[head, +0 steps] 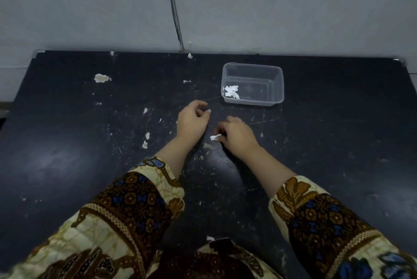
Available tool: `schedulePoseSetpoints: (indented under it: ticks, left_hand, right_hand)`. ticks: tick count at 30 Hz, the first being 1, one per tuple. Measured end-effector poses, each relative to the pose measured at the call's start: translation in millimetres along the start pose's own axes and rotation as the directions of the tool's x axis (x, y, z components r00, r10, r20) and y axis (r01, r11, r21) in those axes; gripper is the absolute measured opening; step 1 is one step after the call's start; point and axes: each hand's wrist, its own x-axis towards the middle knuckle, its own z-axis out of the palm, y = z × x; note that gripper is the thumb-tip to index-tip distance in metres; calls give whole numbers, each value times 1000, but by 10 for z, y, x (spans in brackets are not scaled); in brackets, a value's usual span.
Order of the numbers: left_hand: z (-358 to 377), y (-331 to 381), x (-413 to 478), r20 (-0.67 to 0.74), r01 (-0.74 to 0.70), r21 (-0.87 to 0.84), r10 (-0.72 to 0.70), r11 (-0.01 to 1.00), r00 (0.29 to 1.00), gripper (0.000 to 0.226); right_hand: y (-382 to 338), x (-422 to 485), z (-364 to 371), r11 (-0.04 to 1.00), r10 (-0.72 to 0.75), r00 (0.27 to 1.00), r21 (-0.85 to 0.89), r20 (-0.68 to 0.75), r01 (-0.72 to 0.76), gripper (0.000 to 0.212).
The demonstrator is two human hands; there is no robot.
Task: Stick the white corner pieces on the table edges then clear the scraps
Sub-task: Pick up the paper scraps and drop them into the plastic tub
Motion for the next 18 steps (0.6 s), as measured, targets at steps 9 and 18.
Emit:
schedulePoseSetpoints:
  ticks: [9,18]
  left_hand:
    - [70,59,15,5,-24,0,24,1000,1000,20]
    - [90,57,26,9,-34,8,34,999,999,19]
  right_hand:
    - [-78,62,-30,989,-15,997,-146,80,26,18]
    - [-84,29,-22,993,-21,999,-115,36,25,26]
